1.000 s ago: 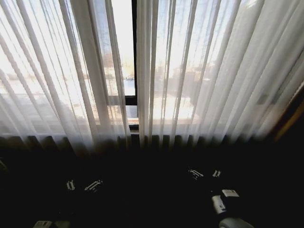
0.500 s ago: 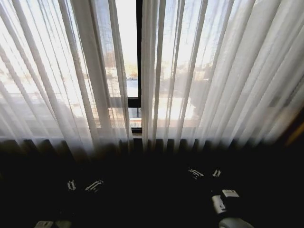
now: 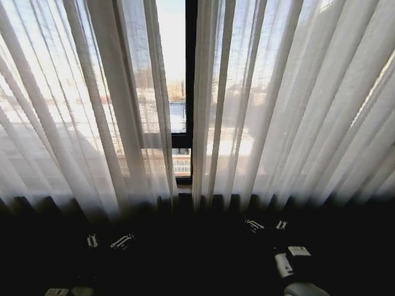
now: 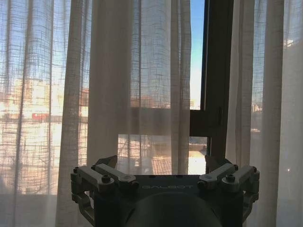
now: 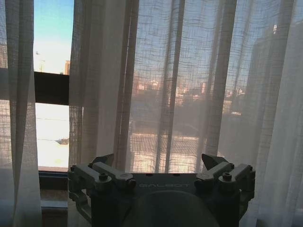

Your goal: Open the curtains by pulling them apart, changing their state from closed to fully open.

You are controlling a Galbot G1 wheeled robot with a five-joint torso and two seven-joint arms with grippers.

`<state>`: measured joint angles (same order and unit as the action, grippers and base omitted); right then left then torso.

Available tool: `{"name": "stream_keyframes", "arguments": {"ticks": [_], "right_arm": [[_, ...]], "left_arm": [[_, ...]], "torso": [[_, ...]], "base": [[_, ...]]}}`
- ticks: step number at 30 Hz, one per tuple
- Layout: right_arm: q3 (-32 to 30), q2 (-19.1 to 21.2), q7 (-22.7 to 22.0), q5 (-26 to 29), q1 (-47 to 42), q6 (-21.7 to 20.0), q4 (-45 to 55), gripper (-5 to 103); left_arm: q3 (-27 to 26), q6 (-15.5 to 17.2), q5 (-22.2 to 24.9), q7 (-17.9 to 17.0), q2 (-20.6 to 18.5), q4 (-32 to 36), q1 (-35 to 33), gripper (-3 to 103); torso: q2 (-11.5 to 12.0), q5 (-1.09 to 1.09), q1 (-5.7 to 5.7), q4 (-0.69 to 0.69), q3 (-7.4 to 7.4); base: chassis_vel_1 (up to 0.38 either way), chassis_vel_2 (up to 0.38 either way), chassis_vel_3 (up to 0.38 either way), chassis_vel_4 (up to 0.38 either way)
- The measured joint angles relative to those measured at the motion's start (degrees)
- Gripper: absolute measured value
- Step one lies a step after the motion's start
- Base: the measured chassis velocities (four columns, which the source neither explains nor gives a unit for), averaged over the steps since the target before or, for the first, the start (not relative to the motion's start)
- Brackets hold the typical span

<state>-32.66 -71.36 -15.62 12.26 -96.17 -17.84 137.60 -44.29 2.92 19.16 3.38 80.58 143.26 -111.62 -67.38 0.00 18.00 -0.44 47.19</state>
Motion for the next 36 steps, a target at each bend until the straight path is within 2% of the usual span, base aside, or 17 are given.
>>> {"name": "stream_keyframes", "arguments": {"ticks": [9,12,15,22,29,36], "right_arm": [[1.0,0.07,0.29,-1.1,-0.2,0.59,-0.04,100],[1.25,0.25,0.3,-1.11,-0.26,0.61,0.0,100],[2.26,0.47,0.3,-1.02,0.06,2.05,-0.65,100],[4.89,0.54,-0.1,-3.02,0.9,3.28,-2.73,100],[3.71,0.72,-1.83,0.75,4.85,1.39,-5.89,100],[2.38,2.35,-2.98,3.3,8.74,0.48,-8.32,100]], "left_arm": [[0.08,0.25,0.0,-0.05,-0.13,-0.02,0.48,100],[0.21,0.39,0.0,-0.07,-0.15,-0.02,0.53,100],[0.41,0.8,0.0,-0.12,0.04,-0.02,0.67,100],[0.44,0.86,-0.55,-0.26,0.45,-0.21,0.3,100],[-0.08,1.15,-0.73,-0.29,0.26,-0.11,-0.37,100],[0.07,1.39,-1.14,-0.33,0.87,-0.08,-1.01,100]], "torso": [[0.01,0.02,-0.01,0.0,0.0],[0.0,-0.03,-0.01,-0.01,0.0],[-0.01,0.05,-0.02,0.01,-0.01],[0.01,-0.06,0.03,0.0,0.01],[0.01,0.07,-0.02,0.0,0.0],[-0.05,0.02,-0.1,-0.01,-0.03]], "base": [[-0.197,0.494,0.194,-0.498],[-0.175,0.579,0.138,-0.607],[-0.096,0.601,0.104,-0.611],[-0.149,0.421,0.143,-0.475],[-0.078,0.078,0.087,-0.041],[0.006,-0.068,0.0,0.075]]}}
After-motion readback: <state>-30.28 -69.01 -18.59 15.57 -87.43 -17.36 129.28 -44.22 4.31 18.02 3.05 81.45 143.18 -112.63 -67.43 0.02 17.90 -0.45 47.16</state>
